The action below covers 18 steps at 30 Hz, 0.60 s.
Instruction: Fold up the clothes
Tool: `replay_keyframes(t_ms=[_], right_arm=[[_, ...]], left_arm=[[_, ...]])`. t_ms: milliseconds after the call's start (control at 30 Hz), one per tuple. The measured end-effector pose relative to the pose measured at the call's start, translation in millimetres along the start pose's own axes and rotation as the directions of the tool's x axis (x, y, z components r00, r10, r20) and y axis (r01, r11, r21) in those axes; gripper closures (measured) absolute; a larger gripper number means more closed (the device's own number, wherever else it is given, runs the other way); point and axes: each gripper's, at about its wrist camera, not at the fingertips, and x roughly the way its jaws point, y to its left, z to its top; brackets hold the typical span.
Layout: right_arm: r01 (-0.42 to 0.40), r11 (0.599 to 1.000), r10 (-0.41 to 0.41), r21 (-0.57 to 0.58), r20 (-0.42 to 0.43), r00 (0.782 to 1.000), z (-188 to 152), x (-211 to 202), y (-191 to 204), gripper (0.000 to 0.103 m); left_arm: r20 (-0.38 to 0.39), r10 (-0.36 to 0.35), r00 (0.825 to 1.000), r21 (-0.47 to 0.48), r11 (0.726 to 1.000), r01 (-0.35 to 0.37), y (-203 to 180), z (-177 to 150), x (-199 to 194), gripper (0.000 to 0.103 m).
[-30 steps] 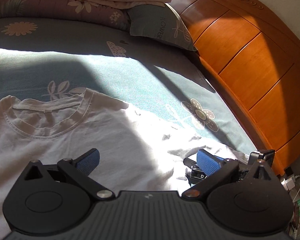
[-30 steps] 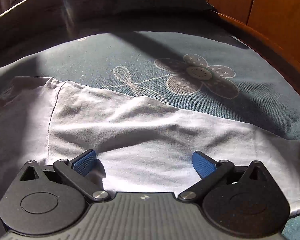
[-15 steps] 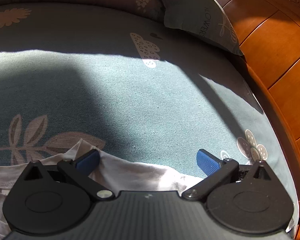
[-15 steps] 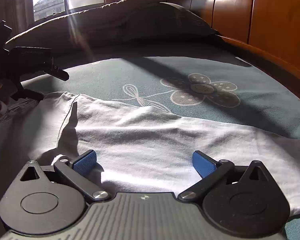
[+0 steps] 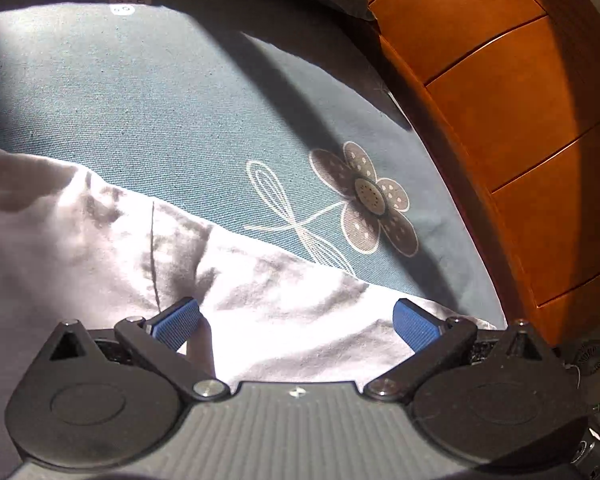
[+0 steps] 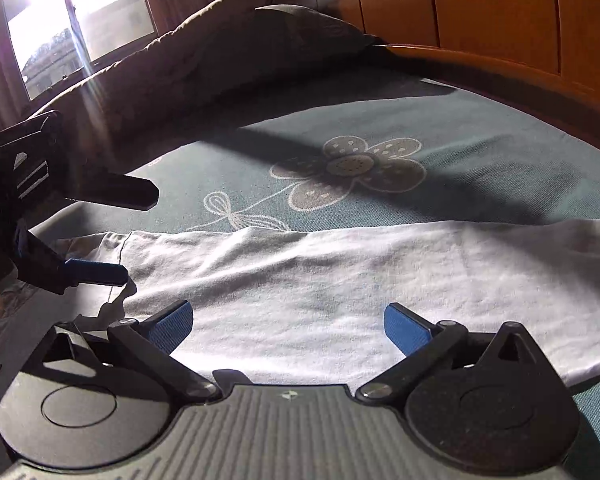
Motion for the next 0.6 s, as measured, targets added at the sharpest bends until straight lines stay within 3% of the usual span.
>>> replay_keyframes(t_ms=[67,200,300,400,500,600], right_arm=[[0.007,1.000,-0.007,-0.007,-0.004,1.000,0,-2,-3,0.000],[0.047,0.998,-0.047,-0.037,0.004,0.999,2,-10,-7,0.000],[0.076,0.996,-0.074,-0.049,0.042,0.996,5,-24,-13,0.000],[0.153,0.986,-0.151,-0.066,0.041,0.988,7,-27,-23,0.000],[0.223,0.973,-0.225,-0.065,-0.016,0.974,6,-21,-38,0.000],[0.255,0.965,-0.259,-0.056,-0.072,0.963,3,-17,-51,0.000]], left_arm=[[0.072,0.023,0.997,0.004,1.000,-0.024,4,11,7,0.001],[0.067,0.058,0.996,-0.056,0.997,-0.055,-3,29,14,0.001],[0.040,-0.067,0.997,-0.047,0.997,0.069,-21,16,7,0.001],[-0.044,-0.210,0.977,-0.062,0.976,0.207,-37,-2,18,0.001],[-0.081,-0.174,0.981,-0.026,0.985,0.172,-45,-7,42,0.001],[-0.001,-0.182,0.983,-0.030,0.983,0.182,-42,2,58,0.001]])
